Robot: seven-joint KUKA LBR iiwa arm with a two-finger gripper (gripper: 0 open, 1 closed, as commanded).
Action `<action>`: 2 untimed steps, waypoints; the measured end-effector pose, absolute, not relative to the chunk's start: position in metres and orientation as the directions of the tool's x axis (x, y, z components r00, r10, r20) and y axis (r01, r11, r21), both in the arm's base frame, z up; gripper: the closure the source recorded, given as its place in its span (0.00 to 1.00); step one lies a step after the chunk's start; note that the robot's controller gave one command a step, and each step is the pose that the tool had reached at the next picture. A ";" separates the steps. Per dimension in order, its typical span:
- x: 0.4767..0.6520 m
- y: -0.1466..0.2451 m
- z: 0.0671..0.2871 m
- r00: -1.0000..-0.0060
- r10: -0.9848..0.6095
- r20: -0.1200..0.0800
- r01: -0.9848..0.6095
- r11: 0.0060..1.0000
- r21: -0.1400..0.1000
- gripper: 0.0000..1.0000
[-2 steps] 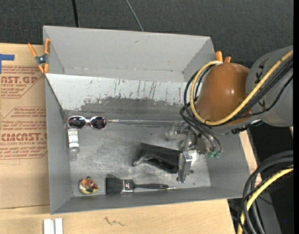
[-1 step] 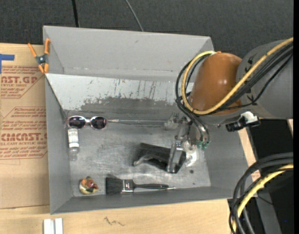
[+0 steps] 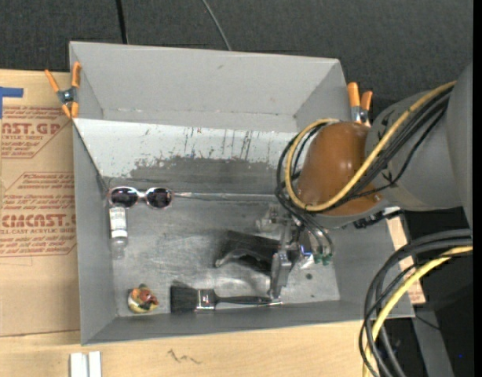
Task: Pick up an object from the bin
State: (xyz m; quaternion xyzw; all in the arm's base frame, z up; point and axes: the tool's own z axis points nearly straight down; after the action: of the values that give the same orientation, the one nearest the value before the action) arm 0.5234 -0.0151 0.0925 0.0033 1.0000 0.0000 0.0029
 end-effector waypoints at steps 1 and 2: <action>0.534 -0.010 0.073 -0.983 0.182 -0.014 0.182 0.983 0.001 1.00; 0.534 -0.010 0.073 -0.983 0.182 -0.014 0.182 0.983 0.002 1.00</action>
Offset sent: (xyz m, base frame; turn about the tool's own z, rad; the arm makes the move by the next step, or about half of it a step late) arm 0.0000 0.0000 0.0000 0.0000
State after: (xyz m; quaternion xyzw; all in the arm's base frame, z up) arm 0.5344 -0.0099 0.0731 0.0913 0.9958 0.0001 0.0068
